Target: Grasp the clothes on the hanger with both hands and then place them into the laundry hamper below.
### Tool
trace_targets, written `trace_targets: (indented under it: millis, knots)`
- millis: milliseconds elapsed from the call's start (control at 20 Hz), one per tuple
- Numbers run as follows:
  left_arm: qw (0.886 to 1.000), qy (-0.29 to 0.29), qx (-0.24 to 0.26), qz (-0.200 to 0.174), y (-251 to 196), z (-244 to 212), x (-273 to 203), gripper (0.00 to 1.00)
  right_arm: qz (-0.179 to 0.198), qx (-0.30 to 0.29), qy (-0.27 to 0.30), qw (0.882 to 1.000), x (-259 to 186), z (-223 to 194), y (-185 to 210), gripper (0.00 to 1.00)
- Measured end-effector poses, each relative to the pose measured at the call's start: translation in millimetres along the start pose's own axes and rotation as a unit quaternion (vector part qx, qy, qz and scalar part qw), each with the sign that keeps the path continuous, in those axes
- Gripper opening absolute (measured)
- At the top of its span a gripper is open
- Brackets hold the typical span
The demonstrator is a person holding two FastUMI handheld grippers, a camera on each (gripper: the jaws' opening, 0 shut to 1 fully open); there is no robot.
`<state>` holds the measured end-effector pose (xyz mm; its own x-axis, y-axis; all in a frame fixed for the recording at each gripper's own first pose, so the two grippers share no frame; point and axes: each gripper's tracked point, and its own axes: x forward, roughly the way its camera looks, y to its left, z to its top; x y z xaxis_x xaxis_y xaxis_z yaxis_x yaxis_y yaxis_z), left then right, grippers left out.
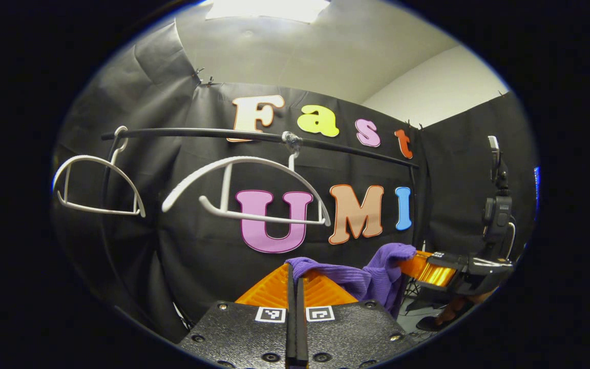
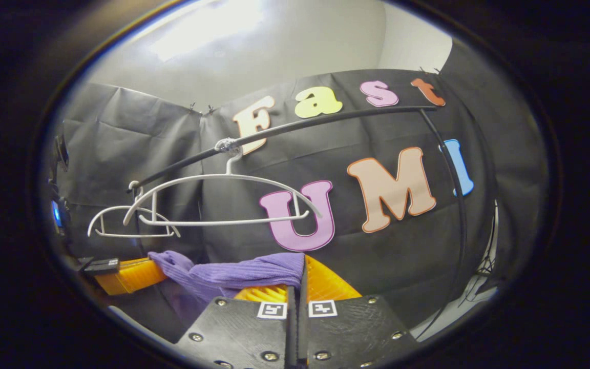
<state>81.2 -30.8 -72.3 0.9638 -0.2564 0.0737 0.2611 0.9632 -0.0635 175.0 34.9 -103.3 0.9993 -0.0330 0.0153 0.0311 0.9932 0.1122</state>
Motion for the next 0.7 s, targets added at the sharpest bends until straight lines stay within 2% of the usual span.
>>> trace_targets:
  millis: [450,700]
  knots:
    - [1.000,0.013,-0.009,0.002,-1,-40,18,0.00,-0.017,0.025,0.027,0.999,2,-43,-5,0.01]
    - [0.999,0.041,-0.002,0.003,2,-90,32,0.00,-0.037,0.048,0.063,0.996,10,-91,-30,0.01]
